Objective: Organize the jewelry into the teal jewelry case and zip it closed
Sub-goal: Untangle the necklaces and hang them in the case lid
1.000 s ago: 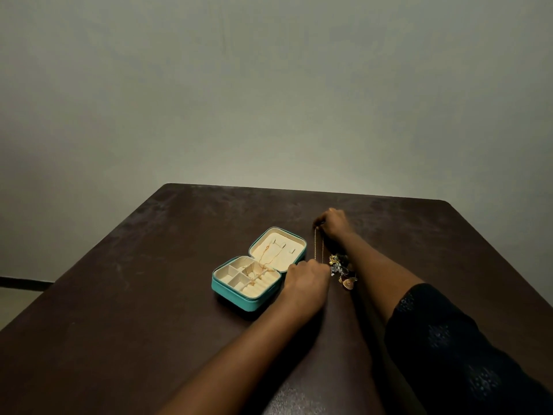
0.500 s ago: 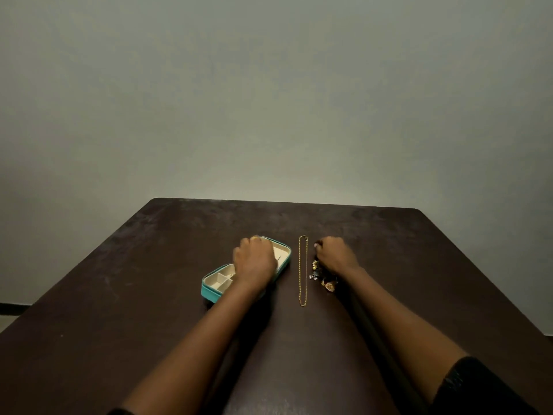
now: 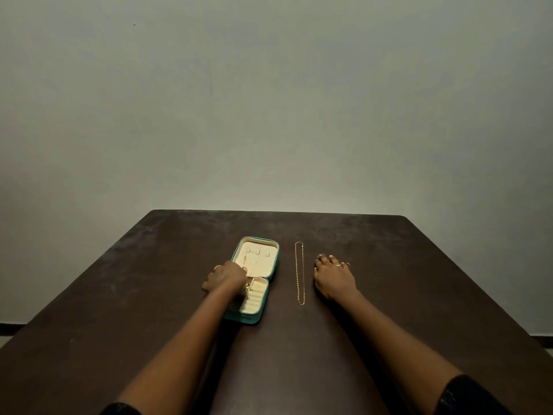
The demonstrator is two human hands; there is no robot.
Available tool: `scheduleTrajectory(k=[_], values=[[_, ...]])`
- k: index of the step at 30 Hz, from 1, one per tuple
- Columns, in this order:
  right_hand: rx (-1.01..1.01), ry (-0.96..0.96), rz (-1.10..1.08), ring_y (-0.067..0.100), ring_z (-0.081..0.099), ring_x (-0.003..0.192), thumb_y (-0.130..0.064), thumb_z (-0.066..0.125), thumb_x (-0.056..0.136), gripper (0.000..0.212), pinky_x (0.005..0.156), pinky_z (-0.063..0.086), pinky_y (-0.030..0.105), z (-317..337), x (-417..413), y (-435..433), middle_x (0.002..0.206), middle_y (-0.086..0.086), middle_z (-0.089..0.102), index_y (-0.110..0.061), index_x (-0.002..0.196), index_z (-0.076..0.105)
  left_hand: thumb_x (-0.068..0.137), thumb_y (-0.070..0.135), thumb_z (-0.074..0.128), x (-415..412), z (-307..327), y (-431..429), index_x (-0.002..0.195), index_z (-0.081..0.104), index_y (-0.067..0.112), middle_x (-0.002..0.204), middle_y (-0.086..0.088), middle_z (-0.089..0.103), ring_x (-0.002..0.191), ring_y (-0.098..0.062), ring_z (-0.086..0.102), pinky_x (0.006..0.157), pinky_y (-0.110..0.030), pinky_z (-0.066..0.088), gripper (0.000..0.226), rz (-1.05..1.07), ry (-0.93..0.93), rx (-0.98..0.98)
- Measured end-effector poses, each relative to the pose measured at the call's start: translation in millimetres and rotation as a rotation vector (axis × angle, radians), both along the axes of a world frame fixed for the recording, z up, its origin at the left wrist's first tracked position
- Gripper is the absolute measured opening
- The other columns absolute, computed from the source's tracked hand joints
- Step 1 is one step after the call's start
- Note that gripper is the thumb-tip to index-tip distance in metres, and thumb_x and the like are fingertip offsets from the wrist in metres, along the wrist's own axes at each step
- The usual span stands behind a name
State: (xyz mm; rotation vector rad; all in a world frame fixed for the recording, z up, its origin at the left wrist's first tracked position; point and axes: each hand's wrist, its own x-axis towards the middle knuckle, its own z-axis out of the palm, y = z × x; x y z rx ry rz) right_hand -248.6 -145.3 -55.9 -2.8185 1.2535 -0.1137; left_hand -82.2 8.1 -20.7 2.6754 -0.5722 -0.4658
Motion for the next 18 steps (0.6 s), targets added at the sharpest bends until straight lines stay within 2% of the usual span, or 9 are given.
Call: scheduleTrajectory(k=[3, 5, 7, 8, 10, 11, 13, 15, 18], values=[[0.01, -0.014, -0.016, 0.025, 0.015, 0.145, -0.025, 0.021, 0.1, 0.048, 0.116, 0.014, 0.045, 2, -7, -1, 0.156, 0.001, 0.021, -0.012, 0.146, 0.024, 0.092, 0.043, 0.049, 4, -5, 2, 0.13, 0.05, 0.011, 0.136, -0.012, 0.05, 0.124, -0.031, 0.048, 0.101, -0.041, 0.041, 0.05, 0.046, 0.046, -0.074], [-0.027, -0.078, -0.013, 0.025, 0.017, 0.144, -0.026, 0.022, 0.101, 0.046, 0.116, 0.015, 0.043, 5, -5, 3, 0.154, 0.004, 0.025, -0.011, 0.143, 0.031, 0.092, 0.041, 0.052, 6, -8, 5, 0.129, 0.05, 0.009, 0.135, -0.013, 0.051, 0.124, -0.032, 0.047, 0.102, -0.043, 0.04, 0.049, 0.083, 0.087, -0.137], [-0.072, -0.191, 0.022, 0.024, 0.027, 0.141, -0.024, 0.026, 0.101, 0.041, 0.114, 0.021, 0.04, 11, 4, 15, 0.149, 0.007, 0.036, -0.009, 0.134, 0.043, 0.092, 0.04, 0.052, 6, -9, 8, 0.129, 0.047, 0.008, 0.137, -0.013, 0.048, 0.127, -0.033, 0.043, 0.104, -0.043, 0.037, 0.049, 0.093, 0.112, -0.203], [-0.084, -0.261, 0.049, 0.025, 0.037, 0.134, -0.023, 0.029, 0.1, 0.037, 0.109, 0.028, 0.038, 14, 11, 24, 0.142, 0.009, 0.045, -0.009, 0.126, 0.051, 0.092, 0.04, 0.052, 5, -9, 11, 0.128, 0.046, 0.008, 0.137, -0.014, 0.048, 0.127, -0.033, 0.042, 0.104, -0.044, 0.036, 0.049, 0.091, 0.123, -0.222], [-0.069, -0.394, 0.09, 0.028, 0.056, 0.11, -0.023, 0.036, 0.098, 0.03, 0.09, 0.043, 0.036, 22, 27, 42, 0.116, 0.011, 0.062, -0.008, 0.105, 0.061, 0.091, 0.043, 0.053, 7, -11, 14, 0.125, 0.046, 0.008, 0.135, -0.014, 0.049, 0.126, -0.034, 0.042, 0.103, -0.043, 0.037, 0.049, 0.075, 0.146, -0.262], [-0.041, -0.444, 0.105, 0.029, 0.06, 0.099, -0.024, 0.04, 0.096, 0.028, 0.081, 0.046, 0.037, 25, 35, 51, 0.105, 0.011, 0.066, -0.008, 0.097, 0.063, 0.09, 0.046, 0.052, 10, -13, 14, 0.122, 0.048, 0.008, 0.132, -0.014, 0.051, 0.125, -0.034, 0.043, 0.102, -0.043, 0.038, 0.05, 0.064, 0.166, -0.289], [0.018, -0.504, 0.129, 0.03, 0.062, 0.089, -0.022, 0.043, 0.092, 0.025, 0.072, 0.049, 0.038, 29, 51, 68, 0.096, 0.01, 0.068, -0.008, 0.088, 0.064, 0.089, 0.053, 0.05, 20, -22, 11, 0.113, 0.055, 0.009, 0.123, -0.013, 0.058, 0.119, -0.035, 0.049, 0.101, -0.044, 0.039, 0.051, 0.057, 0.226, -0.343], [0.034, -0.523, 0.153, 0.029, 0.061, 0.091, -0.018, 0.045, 0.091, 0.025, 0.071, 0.048, 0.037, 32, 65, 79, 0.097, 0.011, 0.067, -0.007, 0.091, 0.067, 0.089, 0.056, 0.044, 33, -36, 6, 0.105, 0.061, 0.013, 0.115, -0.011, 0.064, 0.113, -0.035, 0.055, 0.101, -0.048, 0.041, 0.049, 0.061, 0.261, -0.386], [0.054, -0.566, 0.1, 0.026, 0.054, 0.103, -0.016, 0.051, 0.092, 0.024, 0.082, 0.044, 0.033, 32, 81, 84, 0.107, 0.011, 0.06, -0.009, 0.107, 0.069, 0.095, 0.044, 0.04, 55, -64, -12, 0.099, 0.062, 0.014, 0.112, -0.011, 0.065, 0.111, -0.034, 0.054, 0.1, -0.049, 0.04, 0.038, 0.045, 0.304, -0.423]])
